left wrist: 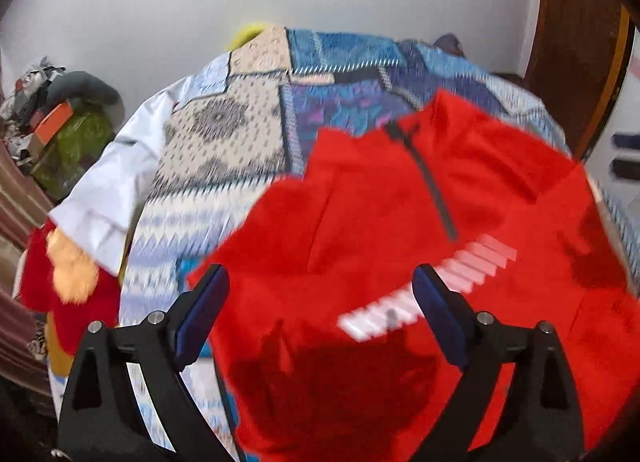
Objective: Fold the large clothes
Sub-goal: 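Grasp the jacket hem with both grippers and lift toward the collar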
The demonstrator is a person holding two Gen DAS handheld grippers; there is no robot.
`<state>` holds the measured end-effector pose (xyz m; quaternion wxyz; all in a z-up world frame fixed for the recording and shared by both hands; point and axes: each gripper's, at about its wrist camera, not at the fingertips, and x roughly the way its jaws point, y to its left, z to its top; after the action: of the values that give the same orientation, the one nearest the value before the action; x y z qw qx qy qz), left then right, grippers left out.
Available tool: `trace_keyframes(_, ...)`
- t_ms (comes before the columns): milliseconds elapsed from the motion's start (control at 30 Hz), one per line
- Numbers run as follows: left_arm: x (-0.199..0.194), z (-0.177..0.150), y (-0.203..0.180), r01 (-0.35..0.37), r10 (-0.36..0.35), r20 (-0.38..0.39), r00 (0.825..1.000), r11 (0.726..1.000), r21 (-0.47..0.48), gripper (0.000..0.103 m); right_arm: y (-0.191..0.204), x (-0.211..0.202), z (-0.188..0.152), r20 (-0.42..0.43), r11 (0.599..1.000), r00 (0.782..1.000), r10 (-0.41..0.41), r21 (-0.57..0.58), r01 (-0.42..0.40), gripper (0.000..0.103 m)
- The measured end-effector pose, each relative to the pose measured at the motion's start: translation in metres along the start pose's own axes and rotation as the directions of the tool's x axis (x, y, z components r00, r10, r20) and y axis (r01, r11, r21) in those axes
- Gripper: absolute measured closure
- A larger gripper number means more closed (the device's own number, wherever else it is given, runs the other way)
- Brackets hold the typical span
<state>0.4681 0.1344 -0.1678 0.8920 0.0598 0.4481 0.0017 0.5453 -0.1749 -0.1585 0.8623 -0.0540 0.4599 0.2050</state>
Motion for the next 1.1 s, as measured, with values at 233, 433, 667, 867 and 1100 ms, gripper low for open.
trace_keyframes(233,0.065,0.04,0.014,0.105,-0.112,-0.062,0.992,0.989,-0.107,0.01,0.005,0.083,0.057,-0.111,0.998,0.992,0.056,0.038,-0.052,0.005)
trace_keyframes(433,0.114,0.061,0.006,0.089,-0.093,-0.047,0.995,0.993,-0.077,0.01,0.004,0.145,0.094,-0.152,0.995,0.985,0.081,0.07,-0.071,0.005)
trace_keyframes(667,0.164,0.053,0.009,0.135,-0.147,-0.044,0.988,0.969,-0.207,0.013,0.001,0.179,0.091,-0.088,0.983,0.993,0.079,0.174,-0.062,0.03)
trace_keyframes(867,0.163,0.051,0.006,0.147,-0.162,-0.032,0.986,0.95,-0.277,0.079,0.026,0.166,0.09,-0.083,0.99,0.99,0.112,0.099,-0.104,0.084)
trace_keyframes(1100,0.09,0.049,-0.001,0.123,-0.122,0.014,0.992,0.974,-0.189,0.092,0.046,0.12,0.072,-0.074,0.988,0.987,0.143,0.074,-0.137,0.096)
